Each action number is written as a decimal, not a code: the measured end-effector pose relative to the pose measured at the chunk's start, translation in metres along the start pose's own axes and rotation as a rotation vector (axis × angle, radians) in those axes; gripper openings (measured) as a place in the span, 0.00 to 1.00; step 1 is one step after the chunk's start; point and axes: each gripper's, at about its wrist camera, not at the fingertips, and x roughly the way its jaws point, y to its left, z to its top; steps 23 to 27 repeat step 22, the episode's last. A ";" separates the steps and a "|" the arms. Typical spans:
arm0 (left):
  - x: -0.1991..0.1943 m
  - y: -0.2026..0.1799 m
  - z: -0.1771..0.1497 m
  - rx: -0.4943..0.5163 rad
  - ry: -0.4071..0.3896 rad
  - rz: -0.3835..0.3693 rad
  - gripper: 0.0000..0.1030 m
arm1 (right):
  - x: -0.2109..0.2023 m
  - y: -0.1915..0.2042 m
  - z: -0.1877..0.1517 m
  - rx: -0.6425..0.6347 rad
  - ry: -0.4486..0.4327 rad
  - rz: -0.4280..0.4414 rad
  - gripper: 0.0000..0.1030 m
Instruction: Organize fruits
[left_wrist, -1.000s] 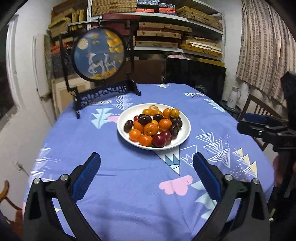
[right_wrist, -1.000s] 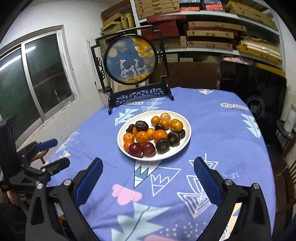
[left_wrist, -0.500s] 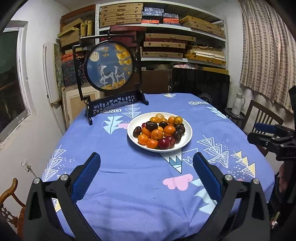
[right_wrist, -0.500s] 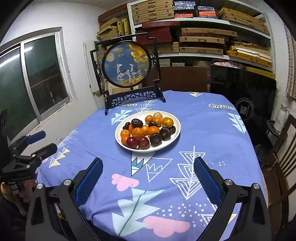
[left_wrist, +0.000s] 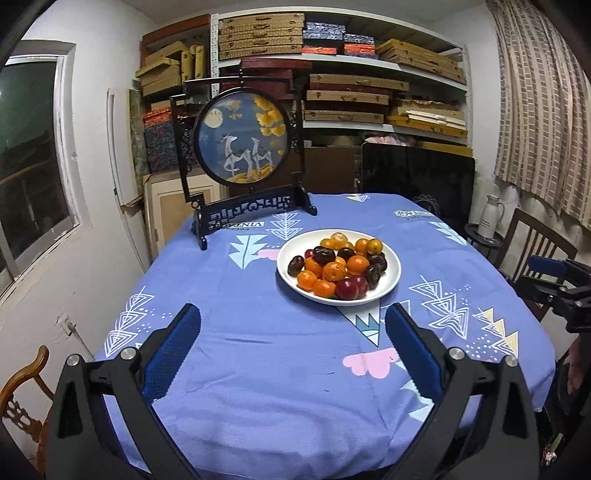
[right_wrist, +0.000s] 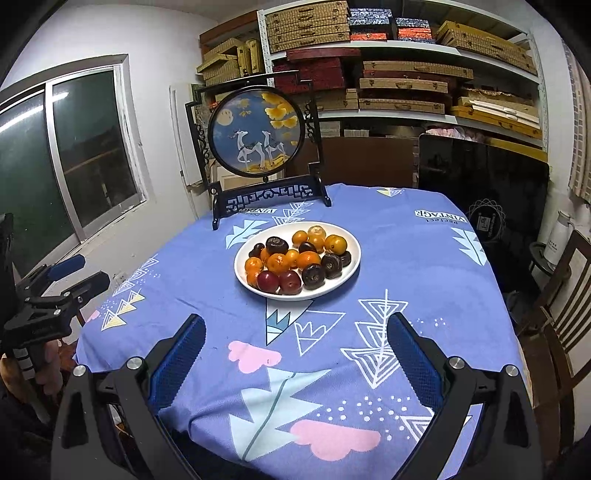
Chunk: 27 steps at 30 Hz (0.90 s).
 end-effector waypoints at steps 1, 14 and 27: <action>0.001 0.001 0.000 -0.001 0.001 0.006 0.95 | 0.000 -0.001 -0.001 0.001 0.002 -0.001 0.96; 0.010 0.005 0.001 0.007 0.014 0.023 0.95 | 0.008 -0.011 -0.006 0.030 0.029 -0.001 0.96; 0.016 0.005 0.000 0.008 0.027 0.030 0.95 | 0.009 -0.013 -0.006 0.033 0.032 -0.005 0.96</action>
